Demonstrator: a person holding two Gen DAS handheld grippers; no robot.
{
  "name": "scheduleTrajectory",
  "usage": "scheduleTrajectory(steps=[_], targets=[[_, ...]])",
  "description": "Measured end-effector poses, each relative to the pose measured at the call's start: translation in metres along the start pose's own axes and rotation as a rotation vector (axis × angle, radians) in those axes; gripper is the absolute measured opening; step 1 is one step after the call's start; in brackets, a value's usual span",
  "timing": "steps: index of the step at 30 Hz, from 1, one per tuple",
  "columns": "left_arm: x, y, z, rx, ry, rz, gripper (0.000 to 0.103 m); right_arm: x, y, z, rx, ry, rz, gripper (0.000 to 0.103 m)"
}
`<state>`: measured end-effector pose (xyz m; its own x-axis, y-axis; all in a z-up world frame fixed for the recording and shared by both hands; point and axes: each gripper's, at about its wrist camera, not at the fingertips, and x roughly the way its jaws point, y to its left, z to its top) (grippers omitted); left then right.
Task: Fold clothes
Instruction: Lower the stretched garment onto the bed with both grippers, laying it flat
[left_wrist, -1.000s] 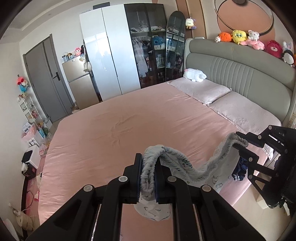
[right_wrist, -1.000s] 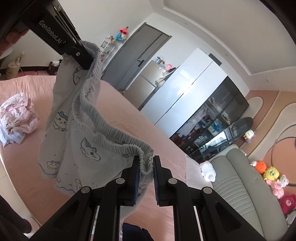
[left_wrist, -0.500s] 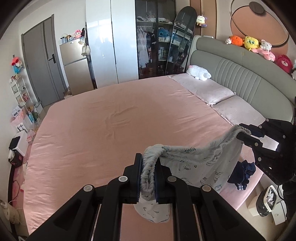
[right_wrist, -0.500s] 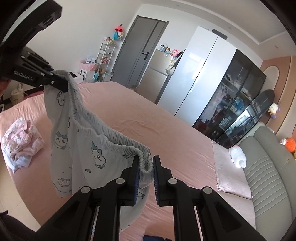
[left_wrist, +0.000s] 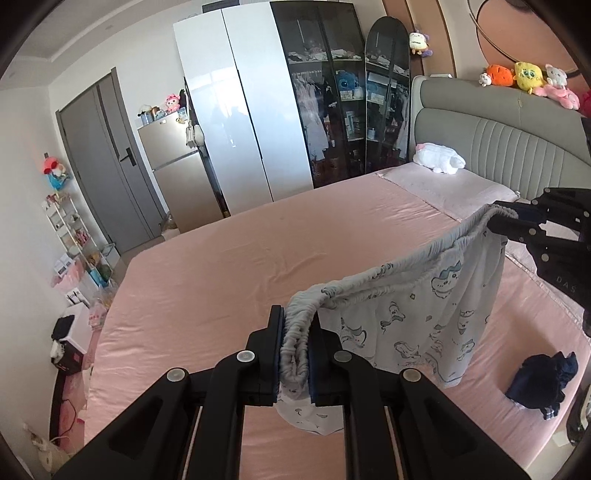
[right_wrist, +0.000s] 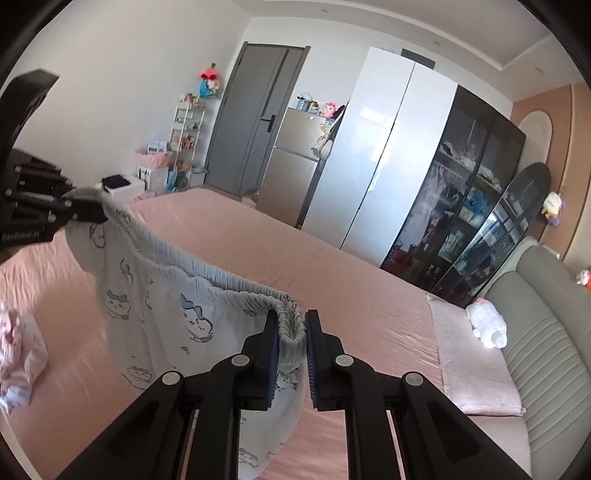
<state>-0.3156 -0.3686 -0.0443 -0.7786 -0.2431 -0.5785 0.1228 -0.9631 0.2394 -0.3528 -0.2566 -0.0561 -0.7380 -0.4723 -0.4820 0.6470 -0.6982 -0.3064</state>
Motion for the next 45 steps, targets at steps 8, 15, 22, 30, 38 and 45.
scheduleTrajectory(steps=[8, 15, 22, 30, 38, 45], targets=[[0.011, -0.009, -0.042, 0.017, -0.098, 0.028, 0.010, 0.033, 0.003, -0.020, 0.016, -0.016, 0.049, 0.011], [-0.003, -0.017, -0.112, 0.005, -0.040, -0.087, 0.010, 0.019, 0.024, -0.107, 0.233, 0.057, 0.286, 0.011], [-0.035, -0.032, -0.171, -0.033, 0.010, -0.194, 0.010, -0.019, 0.072, -0.185, 0.273, 0.129, 0.361, 0.011], [-0.038, -0.047, -0.232, -0.118, 0.106, -0.268, 0.010, -0.041, 0.106, -0.255, 0.330, 0.243, 0.388, 0.011], [-0.039, -0.075, -0.277, -0.064, 0.185, -0.237, 0.010, -0.050, 0.115, -0.291, 0.430, 0.293, 0.385, 0.011], [-0.038, -0.085, -0.302, 0.003, 0.245, -0.180, 0.011, -0.047, 0.128, -0.305, 0.457, 0.338, 0.391, 0.011]])
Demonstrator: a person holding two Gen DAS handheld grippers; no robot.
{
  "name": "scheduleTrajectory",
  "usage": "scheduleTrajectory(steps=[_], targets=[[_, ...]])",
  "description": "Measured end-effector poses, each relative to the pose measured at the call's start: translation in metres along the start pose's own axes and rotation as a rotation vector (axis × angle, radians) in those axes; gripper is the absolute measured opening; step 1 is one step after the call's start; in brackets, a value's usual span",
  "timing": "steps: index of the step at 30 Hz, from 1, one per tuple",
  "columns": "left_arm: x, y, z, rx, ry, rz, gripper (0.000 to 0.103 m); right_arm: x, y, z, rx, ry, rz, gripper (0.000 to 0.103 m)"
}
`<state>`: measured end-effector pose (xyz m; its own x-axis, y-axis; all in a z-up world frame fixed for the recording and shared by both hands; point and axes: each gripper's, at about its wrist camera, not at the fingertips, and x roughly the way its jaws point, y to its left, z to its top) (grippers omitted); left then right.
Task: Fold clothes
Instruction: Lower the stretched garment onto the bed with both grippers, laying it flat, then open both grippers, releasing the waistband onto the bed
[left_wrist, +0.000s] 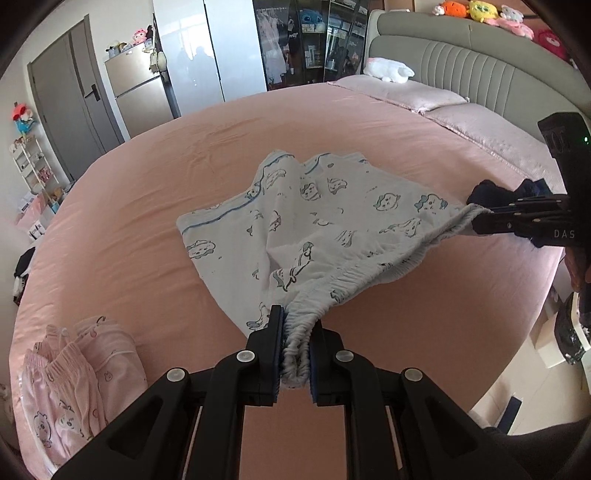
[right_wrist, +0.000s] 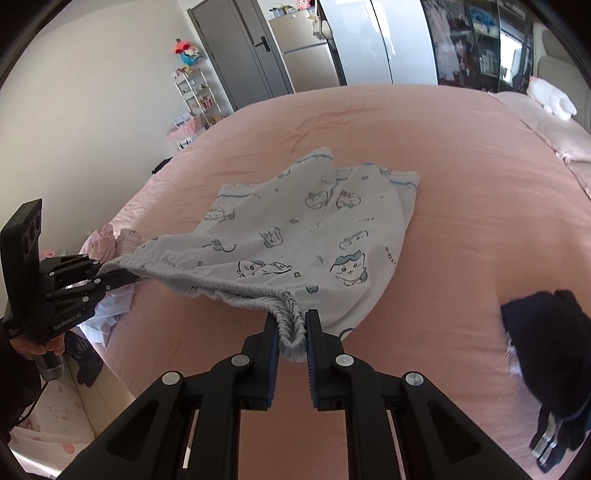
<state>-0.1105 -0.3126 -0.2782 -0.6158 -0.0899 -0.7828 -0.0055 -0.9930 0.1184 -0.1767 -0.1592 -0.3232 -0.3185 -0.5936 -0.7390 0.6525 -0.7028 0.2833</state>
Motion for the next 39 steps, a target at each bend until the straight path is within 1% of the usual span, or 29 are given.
scheduleTrajectory(steps=[1, 6, 12, 23, 25, 26, 27, 28, 29, 30, 31, 32, 33, 34, 35, 39], targets=[[0.001, 0.000, -0.003, 0.002, 0.008, 0.008, 0.011, 0.002, 0.001, -0.003, -0.002, 0.009, 0.000, 0.011], [0.014, 0.006, -0.012, -0.051, 0.051, 0.009, 0.011, 0.007, 0.005, -0.010, -0.036, 0.057, -0.018, 0.011], [0.031, 0.002, -0.024, -0.054, 0.100, 0.011, 0.011, 0.015, 0.002, -0.018, -0.041, 0.111, -0.033, 0.011], [0.040, 0.004, -0.028, -0.112, 0.132, 0.012, 0.012, 0.020, -0.001, -0.020, -0.044, 0.162, -0.023, 0.011], [0.044, 0.005, -0.027, -0.136, 0.163, 0.018, 0.012, 0.023, -0.002, -0.020, -0.045, 0.176, -0.018, 0.013], [0.047, 0.006, -0.027, -0.145, 0.185, 0.021, 0.014, 0.023, -0.002, -0.019, -0.041, 0.181, -0.022, 0.021], [0.049, 0.007, -0.026, -0.157, 0.213, 0.028, 0.020, 0.023, -0.003, -0.019, -0.037, 0.187, -0.026, 0.028], [0.050, 0.008, -0.026, -0.170, 0.231, 0.040, 0.027, 0.023, -0.003, -0.018, -0.033, 0.192, -0.031, 0.044], [0.049, 0.010, -0.026, -0.182, 0.226, 0.049, 0.031, 0.023, -0.004, -0.018, -0.027, 0.194, -0.033, 0.059], [0.044, 0.012, -0.026, -0.194, 0.207, 0.053, 0.046, 0.018, -0.006, -0.016, -0.012, 0.175, -0.027, 0.062], [0.040, 0.015, -0.026, -0.210, 0.189, 0.060, 0.072, 0.014, -0.008, -0.015, 0.005, 0.155, -0.019, 0.063], [0.035, 0.019, -0.025, -0.234, 0.177, 0.065, 0.086, 0.009, -0.011, -0.013, 0.029, 0.139, -0.009, 0.065], [0.030, 0.023, -0.025, -0.258, 0.164, 0.061, 0.093, 0.005, -0.014, -0.010, 0.048, 0.129, -0.007, 0.067], [0.027, 0.025, -0.023, -0.269, 0.154, 0.065, 0.093, 0.002, -0.017, -0.008, 0.068, 0.119, -0.006, 0.072], [0.023, 0.027, -0.022, -0.277, 0.144, 0.070, 0.093, -0.002, -0.020, -0.006, 0.087, 0.109, -0.005, 0.074], [0.009, 0.033, -0.018, -0.306, 0.113, 0.083, 0.093, -0.015, -0.030, 0.002, 0.152, 0.073, -0.007, 0.074]])
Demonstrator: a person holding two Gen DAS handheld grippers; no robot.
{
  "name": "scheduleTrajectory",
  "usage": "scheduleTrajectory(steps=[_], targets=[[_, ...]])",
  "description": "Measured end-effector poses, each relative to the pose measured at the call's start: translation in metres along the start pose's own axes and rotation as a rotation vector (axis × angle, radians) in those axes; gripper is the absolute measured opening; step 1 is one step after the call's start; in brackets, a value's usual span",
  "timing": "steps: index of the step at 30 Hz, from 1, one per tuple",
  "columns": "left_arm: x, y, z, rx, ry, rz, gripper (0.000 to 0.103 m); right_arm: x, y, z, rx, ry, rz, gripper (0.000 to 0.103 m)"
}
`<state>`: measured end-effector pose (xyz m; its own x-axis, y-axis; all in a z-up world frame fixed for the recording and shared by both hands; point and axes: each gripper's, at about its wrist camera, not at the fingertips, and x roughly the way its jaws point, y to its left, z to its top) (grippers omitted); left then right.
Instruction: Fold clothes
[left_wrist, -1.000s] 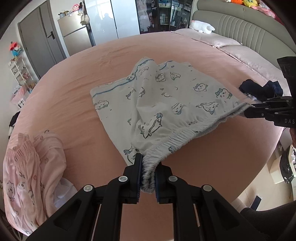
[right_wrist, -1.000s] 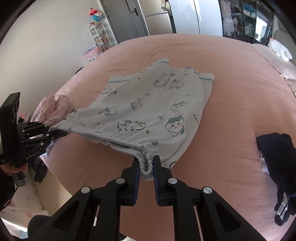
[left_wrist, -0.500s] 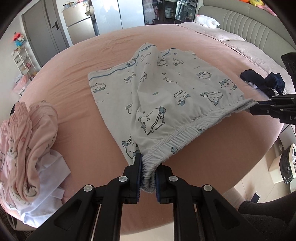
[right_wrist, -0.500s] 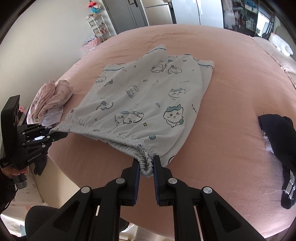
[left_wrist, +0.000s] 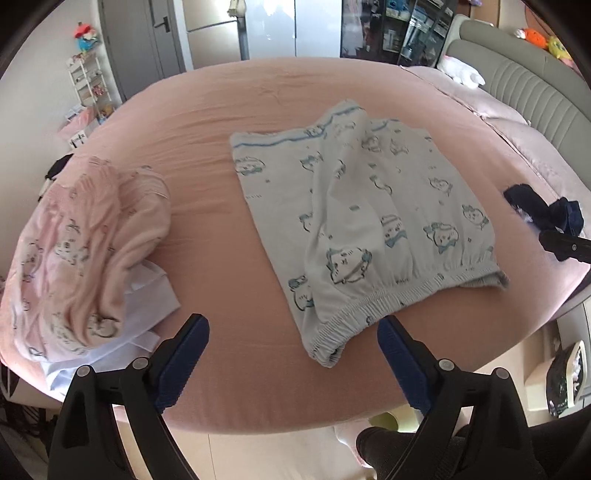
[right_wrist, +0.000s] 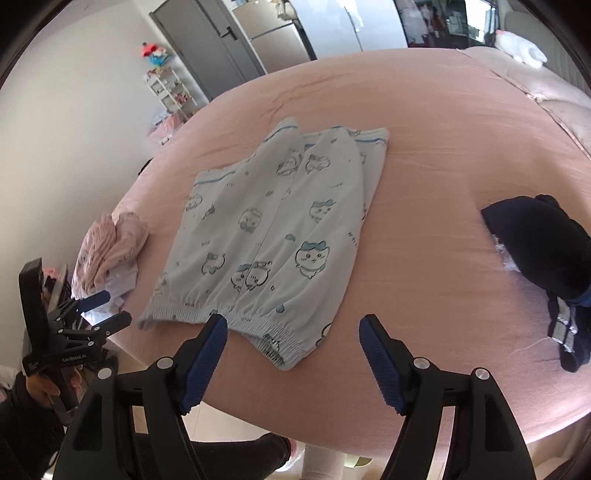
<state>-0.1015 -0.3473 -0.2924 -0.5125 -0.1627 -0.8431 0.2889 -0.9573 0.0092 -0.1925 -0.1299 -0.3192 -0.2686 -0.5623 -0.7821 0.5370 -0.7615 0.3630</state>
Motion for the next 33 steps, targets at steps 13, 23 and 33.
scheduleTrajectory(steps=[13, 23, 33], targets=[[-0.026, -0.028, -0.003, 0.062, -0.038, -0.006, 0.093, -0.033, -0.008, -0.003, -0.029, -0.015, 0.005, 0.076], [-0.013, -0.059, 0.029, 0.174, -0.014, 0.053, 0.093, -0.023, -0.050, 0.013, -0.024, 0.051, -0.024, 0.076], [0.021, -0.124, 0.064, 0.313, 0.163, 0.085, 0.093, 0.003, -0.084, 0.044, -0.038, 0.094, -0.039, 0.076]])
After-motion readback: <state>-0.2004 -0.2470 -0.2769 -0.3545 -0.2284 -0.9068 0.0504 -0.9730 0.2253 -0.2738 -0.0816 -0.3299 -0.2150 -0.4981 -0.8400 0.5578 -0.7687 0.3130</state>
